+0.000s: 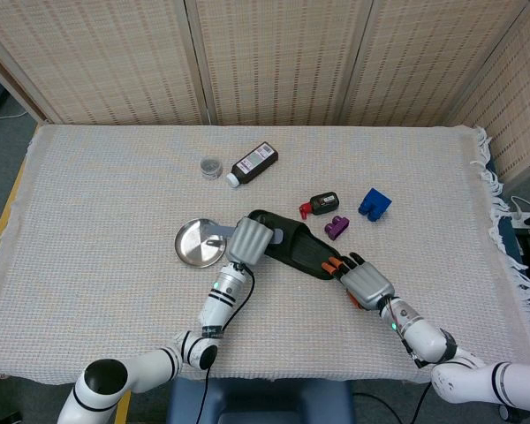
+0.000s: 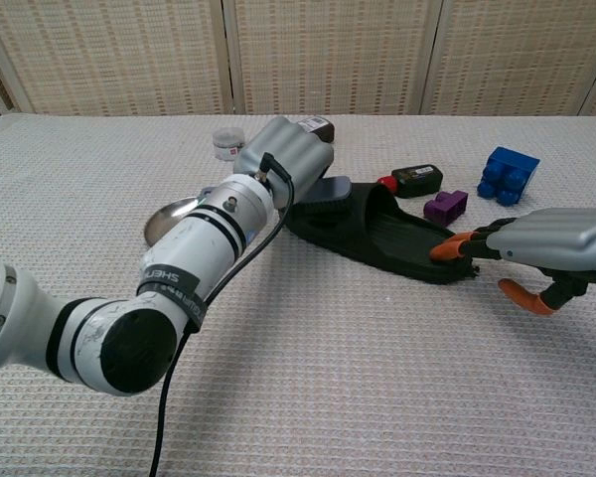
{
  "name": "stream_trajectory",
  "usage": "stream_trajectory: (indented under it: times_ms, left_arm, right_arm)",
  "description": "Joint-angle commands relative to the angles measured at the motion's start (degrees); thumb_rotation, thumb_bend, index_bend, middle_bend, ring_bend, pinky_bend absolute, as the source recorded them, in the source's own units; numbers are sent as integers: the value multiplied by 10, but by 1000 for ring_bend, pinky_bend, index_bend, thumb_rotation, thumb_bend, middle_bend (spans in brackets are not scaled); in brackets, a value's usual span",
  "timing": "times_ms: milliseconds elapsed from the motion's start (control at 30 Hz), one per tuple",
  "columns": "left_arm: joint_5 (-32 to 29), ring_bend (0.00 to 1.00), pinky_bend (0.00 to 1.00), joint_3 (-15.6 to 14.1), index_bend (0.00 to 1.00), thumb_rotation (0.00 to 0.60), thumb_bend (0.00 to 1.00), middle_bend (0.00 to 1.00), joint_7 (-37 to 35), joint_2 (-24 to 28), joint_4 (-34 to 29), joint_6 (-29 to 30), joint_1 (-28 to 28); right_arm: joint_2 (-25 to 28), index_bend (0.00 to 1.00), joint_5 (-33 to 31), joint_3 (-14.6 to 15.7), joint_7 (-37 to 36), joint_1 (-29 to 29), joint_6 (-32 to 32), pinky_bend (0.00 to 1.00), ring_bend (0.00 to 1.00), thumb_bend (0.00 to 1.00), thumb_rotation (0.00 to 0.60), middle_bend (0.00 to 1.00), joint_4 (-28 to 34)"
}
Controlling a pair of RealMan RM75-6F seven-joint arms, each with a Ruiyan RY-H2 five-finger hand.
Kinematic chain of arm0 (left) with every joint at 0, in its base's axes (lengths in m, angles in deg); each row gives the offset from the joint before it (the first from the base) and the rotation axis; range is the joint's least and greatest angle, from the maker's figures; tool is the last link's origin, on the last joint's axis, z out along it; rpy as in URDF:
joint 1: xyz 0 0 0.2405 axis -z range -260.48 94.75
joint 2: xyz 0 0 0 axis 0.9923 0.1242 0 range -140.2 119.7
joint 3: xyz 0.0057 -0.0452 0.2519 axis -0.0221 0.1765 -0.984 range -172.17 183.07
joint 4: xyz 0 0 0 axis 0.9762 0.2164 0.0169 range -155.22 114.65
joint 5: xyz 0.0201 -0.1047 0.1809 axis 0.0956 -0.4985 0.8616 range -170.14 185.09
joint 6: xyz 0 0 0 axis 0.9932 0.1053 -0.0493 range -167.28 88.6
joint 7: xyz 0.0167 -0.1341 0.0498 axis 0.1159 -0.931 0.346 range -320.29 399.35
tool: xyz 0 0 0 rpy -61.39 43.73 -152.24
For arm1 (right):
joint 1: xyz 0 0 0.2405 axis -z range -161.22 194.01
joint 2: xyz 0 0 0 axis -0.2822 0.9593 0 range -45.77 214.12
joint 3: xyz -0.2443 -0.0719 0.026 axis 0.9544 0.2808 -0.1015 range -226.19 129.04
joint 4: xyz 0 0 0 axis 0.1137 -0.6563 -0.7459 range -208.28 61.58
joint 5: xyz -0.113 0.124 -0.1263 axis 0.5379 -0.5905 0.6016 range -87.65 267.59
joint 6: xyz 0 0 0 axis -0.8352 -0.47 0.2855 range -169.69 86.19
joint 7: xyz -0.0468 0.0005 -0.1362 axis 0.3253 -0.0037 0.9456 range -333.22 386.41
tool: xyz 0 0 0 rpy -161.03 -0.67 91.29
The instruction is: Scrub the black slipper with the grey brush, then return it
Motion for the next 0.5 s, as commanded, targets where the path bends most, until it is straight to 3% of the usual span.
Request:
stream_trajectory:
  times_ms: [33, 200, 500]
  left_arm:
    - [-1, 755, 1000, 1, 553, 600, 340, 648, 2, -2, 6, -3, -3]
    - [16, 754, 1000, -9, 553, 600, 340, 648, 2, 5, -26, 12, -10]
    - [49, 754, 1000, -41, 555, 600, 339, 650, 47, 85, -190, 66, -57]
  right_arm:
    - [1, 0, 2, 0, -2, 0, -2, 0, 0, 701, 600, 0, 0]
    - [3, 0, 4, -2, -9, 1, -6, 0, 0, 701, 600, 0, 1]
    - [14, 0, 24, -9, -35, 8, -21, 0, 0, 702, 600, 0, 10]
